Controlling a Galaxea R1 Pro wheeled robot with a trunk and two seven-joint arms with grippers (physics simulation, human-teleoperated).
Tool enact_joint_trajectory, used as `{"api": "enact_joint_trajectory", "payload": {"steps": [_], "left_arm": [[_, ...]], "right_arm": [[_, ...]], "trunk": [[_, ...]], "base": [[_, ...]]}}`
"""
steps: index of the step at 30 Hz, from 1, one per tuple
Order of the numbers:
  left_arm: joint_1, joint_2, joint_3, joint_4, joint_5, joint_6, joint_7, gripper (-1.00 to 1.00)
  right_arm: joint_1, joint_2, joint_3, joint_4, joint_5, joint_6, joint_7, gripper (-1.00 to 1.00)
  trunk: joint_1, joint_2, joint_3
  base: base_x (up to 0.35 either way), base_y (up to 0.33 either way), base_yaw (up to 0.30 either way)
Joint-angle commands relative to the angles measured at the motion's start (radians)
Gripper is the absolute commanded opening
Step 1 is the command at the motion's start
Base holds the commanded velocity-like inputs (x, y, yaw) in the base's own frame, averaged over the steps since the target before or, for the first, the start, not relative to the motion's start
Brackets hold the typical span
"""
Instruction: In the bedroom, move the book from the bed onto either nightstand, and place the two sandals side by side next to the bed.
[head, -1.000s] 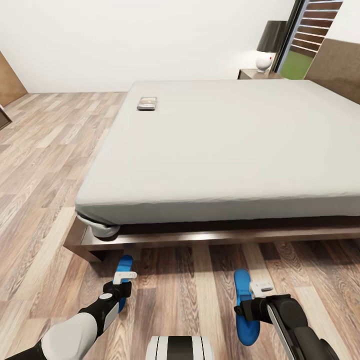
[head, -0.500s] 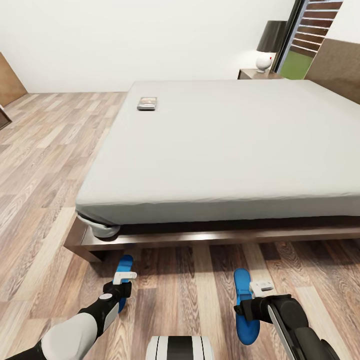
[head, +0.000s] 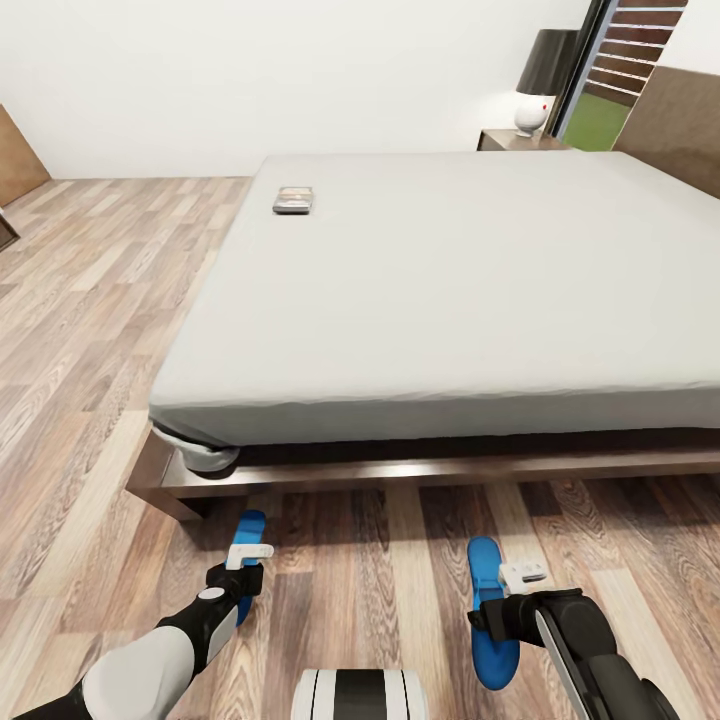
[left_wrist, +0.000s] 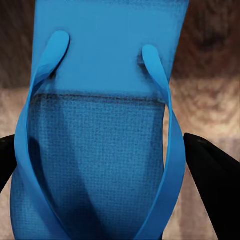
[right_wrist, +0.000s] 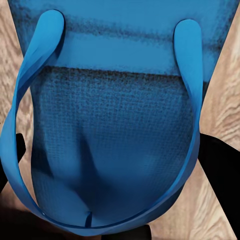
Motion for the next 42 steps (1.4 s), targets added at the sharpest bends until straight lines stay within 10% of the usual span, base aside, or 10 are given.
{"api": "enact_joint_trajectory", "payload": {"steps": [1,42], "left_arm": [[-0.001,0.000,0.006,0.000,-0.012,-0.003,0.004,-1.00],[-0.031,-0.003,0.008,0.000,-0.012,-0.002,0.002,-1.00]], "right_arm": [[0.000,-0.001,0.001,-0.001,0.010,0.004,0.008,-1.00],[0.000,-0.002,0.002,-0.001,0.011,0.004,0.008,-1.00]], "trunk": [[0.000,0.000,-0.004],[0.007,-0.004,-0.062]], "base": [[0.000,0.000,0.000],[0.000,0.000,0.000]]}}
